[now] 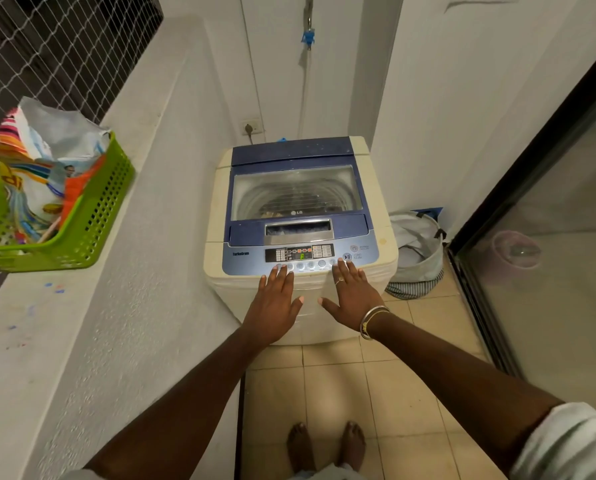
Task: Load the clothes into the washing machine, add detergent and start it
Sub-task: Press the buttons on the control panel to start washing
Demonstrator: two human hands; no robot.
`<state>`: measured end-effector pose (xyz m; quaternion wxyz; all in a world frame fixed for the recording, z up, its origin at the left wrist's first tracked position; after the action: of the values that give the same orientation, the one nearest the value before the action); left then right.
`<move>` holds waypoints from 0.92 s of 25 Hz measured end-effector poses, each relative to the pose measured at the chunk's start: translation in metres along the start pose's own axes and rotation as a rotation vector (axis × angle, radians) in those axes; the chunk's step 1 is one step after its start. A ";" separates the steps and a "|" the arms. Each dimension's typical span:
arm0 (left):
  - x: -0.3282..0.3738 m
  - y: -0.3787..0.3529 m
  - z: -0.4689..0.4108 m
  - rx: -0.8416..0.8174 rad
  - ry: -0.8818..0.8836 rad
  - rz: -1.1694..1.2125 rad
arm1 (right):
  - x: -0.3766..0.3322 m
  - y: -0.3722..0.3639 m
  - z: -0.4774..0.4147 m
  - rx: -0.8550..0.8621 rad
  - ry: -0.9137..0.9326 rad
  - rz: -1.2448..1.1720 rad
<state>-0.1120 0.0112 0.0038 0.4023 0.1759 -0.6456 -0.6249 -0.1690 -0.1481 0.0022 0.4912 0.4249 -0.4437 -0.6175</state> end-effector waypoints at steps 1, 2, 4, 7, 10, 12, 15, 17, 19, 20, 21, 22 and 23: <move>0.001 -0.001 0.003 0.002 -0.004 0.004 | -0.004 0.001 0.002 0.011 0.008 0.001; 0.001 -0.001 0.005 0.003 -0.002 0.011 | -0.008 0.001 0.004 0.016 0.015 0.003; 0.001 -0.004 0.010 0.000 0.012 0.014 | -0.016 0.000 0.008 0.034 0.033 0.017; 0.001 -0.008 0.015 -0.010 0.030 0.032 | -0.024 -0.005 0.012 0.032 0.050 0.028; -0.001 -0.012 0.018 -0.010 0.042 0.044 | -0.030 -0.010 0.014 0.007 0.048 0.028; -0.004 -0.014 0.020 -0.017 0.048 0.047 | -0.034 -0.013 0.014 -0.004 0.052 0.029; -0.006 -0.014 0.021 -0.018 0.054 0.056 | -0.038 -0.016 0.013 -0.011 0.060 0.041; -0.008 -0.016 0.022 -0.025 0.068 0.061 | -0.041 -0.016 0.011 -0.010 0.063 0.040; -0.010 -0.017 0.024 -0.031 0.074 0.058 | -0.042 -0.017 0.011 -0.011 0.061 0.033; -0.010 -0.018 0.024 -0.034 0.077 0.056 | -0.043 -0.018 0.010 -0.011 0.057 0.030; -0.011 -0.019 0.024 -0.037 0.082 0.058 | -0.043 -0.019 0.010 -0.010 0.054 0.028; -0.012 -0.019 0.024 -0.040 0.087 0.060 | -0.043 -0.019 0.010 -0.010 0.052 0.028; -0.012 -0.020 0.024 -0.042 0.092 0.062 | -0.043 -0.020 0.009 -0.010 0.051 0.029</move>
<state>-0.1280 0.0329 -0.0164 0.4541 0.1759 -0.6183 -0.6169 -0.1757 -0.1022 -0.0108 0.5133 0.4314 -0.4343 -0.6015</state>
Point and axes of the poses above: each hand's wrist, its own z-axis away from the middle knuckle, its own y-axis out of the back of the hand, x = y × z, the point moved 8 cm from there along -z, towards the middle knuckle, and after that the axes turned 7 degrees about z, right-handed, at the moved point
